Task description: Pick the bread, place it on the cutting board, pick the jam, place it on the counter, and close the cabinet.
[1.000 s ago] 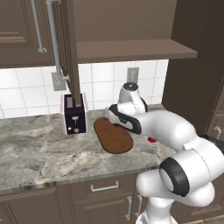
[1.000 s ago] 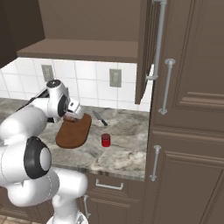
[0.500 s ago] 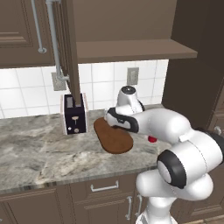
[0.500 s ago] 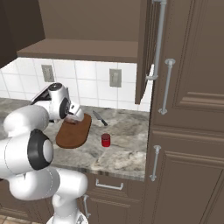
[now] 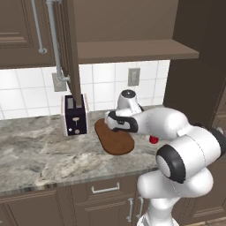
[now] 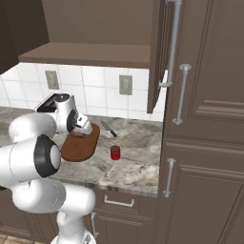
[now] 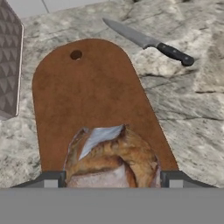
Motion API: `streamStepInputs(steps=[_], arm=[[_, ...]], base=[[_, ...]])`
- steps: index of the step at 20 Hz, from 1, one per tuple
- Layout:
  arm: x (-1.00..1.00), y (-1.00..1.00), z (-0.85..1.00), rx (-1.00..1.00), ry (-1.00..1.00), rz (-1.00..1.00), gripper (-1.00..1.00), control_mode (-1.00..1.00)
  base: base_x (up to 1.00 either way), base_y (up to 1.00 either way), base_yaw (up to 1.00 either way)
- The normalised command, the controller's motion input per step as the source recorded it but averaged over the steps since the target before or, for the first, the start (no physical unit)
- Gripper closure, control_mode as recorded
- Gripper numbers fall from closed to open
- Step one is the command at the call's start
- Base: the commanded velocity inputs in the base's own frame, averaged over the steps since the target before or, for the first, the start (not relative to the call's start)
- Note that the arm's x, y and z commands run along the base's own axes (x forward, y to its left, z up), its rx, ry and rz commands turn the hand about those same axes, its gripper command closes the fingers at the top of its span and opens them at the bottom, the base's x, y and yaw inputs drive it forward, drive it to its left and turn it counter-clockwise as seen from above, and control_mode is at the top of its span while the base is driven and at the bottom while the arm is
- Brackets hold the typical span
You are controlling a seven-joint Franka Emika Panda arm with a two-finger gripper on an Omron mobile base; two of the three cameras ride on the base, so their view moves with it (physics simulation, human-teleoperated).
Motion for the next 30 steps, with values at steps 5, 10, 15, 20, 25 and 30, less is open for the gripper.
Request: streamStepInputs(steps=[5, 10, 15, 20, 25, 30], arm=[[0.06, 0.02, -0.18, 0.00, 0.01, 0.00, 1.00, -1.00], [0.10, 0.04, -0.20, 0.00, 0.01, 0.00, 1.00, -1.00], [0.12, 0.06, -0.21, 0.00, 0.01, 0.00, 1.00, -1.00], [0.09, 0.04, -0.19, 0.00, 0.01, 0.00, 1.00, -1.00], [0.09, 0.06, -0.18, 0.00, 0.01, 0.00, -1.00, -1.00], [0.07, 0.05, -0.16, 0.00, 0.00, 0.00, -1.00, -1.00]], base=[[0.00, 0.00, 0.00], [0.00, 0.00, 0.00], [0.00, 0.00, 0.00], [0.00, 0.00, 0.00], [0.00, 0.00, 0.00], [0.00, 0.00, 0.00]])
